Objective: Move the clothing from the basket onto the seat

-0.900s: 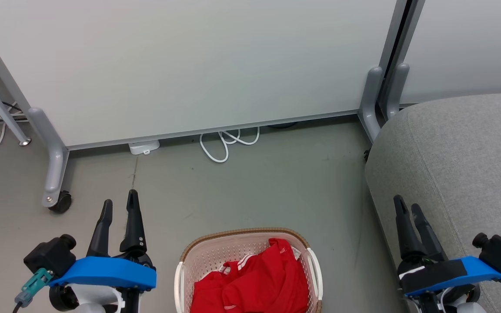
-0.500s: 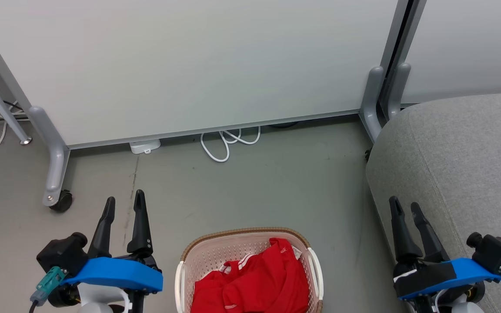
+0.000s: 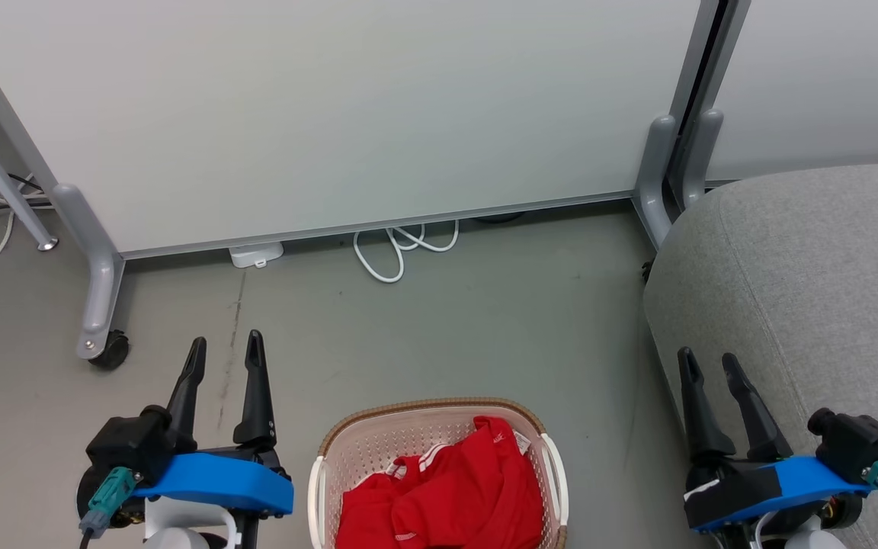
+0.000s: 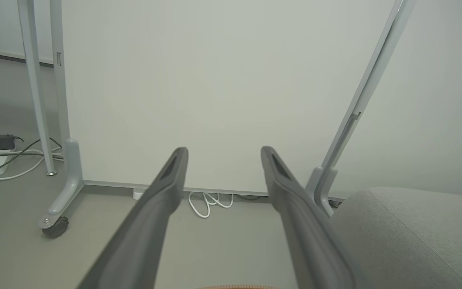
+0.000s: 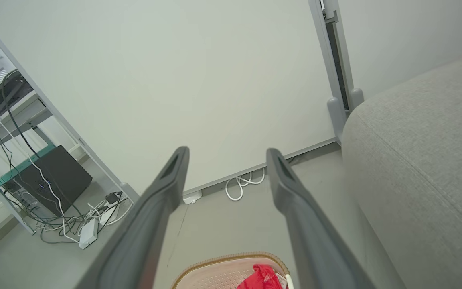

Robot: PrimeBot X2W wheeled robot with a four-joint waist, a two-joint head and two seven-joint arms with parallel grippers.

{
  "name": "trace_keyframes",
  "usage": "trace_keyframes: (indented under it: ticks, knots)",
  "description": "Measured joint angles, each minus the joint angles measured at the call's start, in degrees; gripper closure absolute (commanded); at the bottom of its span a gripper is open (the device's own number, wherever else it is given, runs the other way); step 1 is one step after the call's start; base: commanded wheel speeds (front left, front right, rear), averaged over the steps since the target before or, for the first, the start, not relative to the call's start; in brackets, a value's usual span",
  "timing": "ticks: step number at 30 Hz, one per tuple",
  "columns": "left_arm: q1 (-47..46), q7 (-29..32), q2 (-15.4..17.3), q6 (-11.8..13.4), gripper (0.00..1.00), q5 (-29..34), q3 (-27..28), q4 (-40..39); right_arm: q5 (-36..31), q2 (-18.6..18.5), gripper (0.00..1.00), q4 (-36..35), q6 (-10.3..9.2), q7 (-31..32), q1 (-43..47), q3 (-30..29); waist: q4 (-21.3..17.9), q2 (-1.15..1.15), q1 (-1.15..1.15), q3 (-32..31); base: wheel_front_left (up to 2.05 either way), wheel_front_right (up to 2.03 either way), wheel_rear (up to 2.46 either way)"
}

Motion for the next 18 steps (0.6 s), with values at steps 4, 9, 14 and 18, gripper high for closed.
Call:
trace_keyframes:
  ticks: [4,9,14,18]
  knots:
    - [0.0,-0.5,0.0,0.0,0.00,2.0,-0.2,0.0,-1.9,0.0,0.00,0.2,0.00,-0.5,0.0,0.0,0.1,0.00,0.00,0.0,0.00,0.00,0.00]
    - [0.0,-1.1,0.0,-0.1,0.00,4.7,-0.6,0.2,-4.5,0.0,0.00,0.7,0.00,-1.2,0.0,0.0,0.2,0.00,0.00,0.0,0.00,0.00,0.00]
    - [0.0,-1.7,0.0,-0.1,0.00,7.2,-1.0,0.3,-6.7,-0.1,0.00,1.0,0.01,-1.8,0.0,0.0,0.4,0.00,0.00,0.0,0.00,0.00,0.00]
    - [0.0,-2.2,0.0,-0.1,0.00,8.9,-1.2,0.4,-8.6,-0.1,0.00,1.2,0.01,-2.2,0.0,0.0,0.5,0.00,0.00,0.0,0.00,0.00,0.00]
